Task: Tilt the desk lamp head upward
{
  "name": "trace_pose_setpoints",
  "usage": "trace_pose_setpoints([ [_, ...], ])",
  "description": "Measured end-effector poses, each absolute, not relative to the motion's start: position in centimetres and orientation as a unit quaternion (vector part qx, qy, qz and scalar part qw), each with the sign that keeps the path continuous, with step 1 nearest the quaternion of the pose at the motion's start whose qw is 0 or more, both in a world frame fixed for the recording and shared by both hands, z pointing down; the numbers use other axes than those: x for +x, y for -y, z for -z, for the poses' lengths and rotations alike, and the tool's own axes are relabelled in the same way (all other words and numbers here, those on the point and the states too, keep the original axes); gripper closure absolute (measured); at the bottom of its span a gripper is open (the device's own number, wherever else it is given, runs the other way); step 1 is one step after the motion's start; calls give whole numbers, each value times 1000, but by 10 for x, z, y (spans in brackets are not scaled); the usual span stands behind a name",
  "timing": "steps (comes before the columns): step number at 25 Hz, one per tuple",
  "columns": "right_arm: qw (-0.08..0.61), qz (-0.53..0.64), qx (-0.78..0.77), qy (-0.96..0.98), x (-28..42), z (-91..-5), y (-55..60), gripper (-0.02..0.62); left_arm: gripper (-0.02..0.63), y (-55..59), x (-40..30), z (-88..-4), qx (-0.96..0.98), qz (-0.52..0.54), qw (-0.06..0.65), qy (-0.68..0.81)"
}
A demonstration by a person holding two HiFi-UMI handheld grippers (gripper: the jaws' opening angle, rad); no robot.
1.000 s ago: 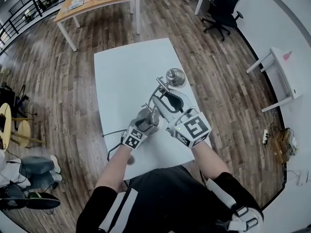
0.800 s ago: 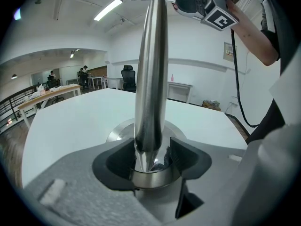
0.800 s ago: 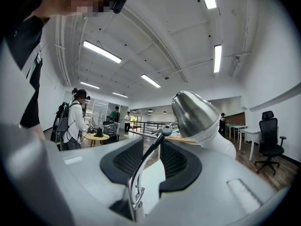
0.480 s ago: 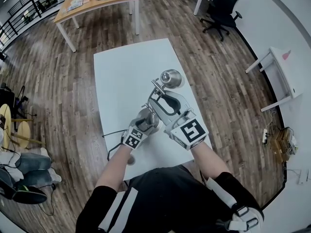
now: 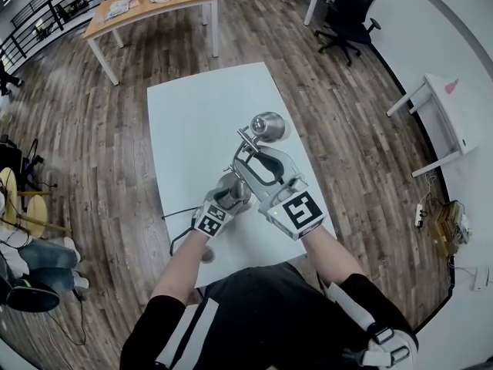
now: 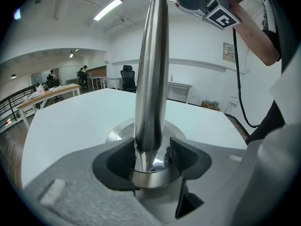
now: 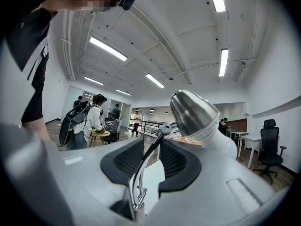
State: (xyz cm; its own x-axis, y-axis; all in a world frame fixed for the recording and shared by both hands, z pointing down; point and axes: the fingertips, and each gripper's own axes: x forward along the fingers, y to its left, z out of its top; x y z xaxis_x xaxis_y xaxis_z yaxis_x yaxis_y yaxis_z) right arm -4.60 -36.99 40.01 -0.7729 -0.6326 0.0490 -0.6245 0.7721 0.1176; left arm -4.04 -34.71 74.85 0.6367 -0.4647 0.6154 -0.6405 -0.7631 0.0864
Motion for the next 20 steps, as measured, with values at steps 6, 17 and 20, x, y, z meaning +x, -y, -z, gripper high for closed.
trace_pose_setpoints([
  [6, 53, 67, 325, 942, -56, -398, 364, 492, 371, 347, -41, -745, 892, -293, 151, 310],
  [17, 64, 108, 305, 944, -75, -400, 348, 506, 371, 347, -42, -745, 893, -290, 151, 309],
  [20, 65, 110, 301, 945, -75, -400, 348, 506, 371, 348, -42, -745, 893, -289, 152, 310],
])
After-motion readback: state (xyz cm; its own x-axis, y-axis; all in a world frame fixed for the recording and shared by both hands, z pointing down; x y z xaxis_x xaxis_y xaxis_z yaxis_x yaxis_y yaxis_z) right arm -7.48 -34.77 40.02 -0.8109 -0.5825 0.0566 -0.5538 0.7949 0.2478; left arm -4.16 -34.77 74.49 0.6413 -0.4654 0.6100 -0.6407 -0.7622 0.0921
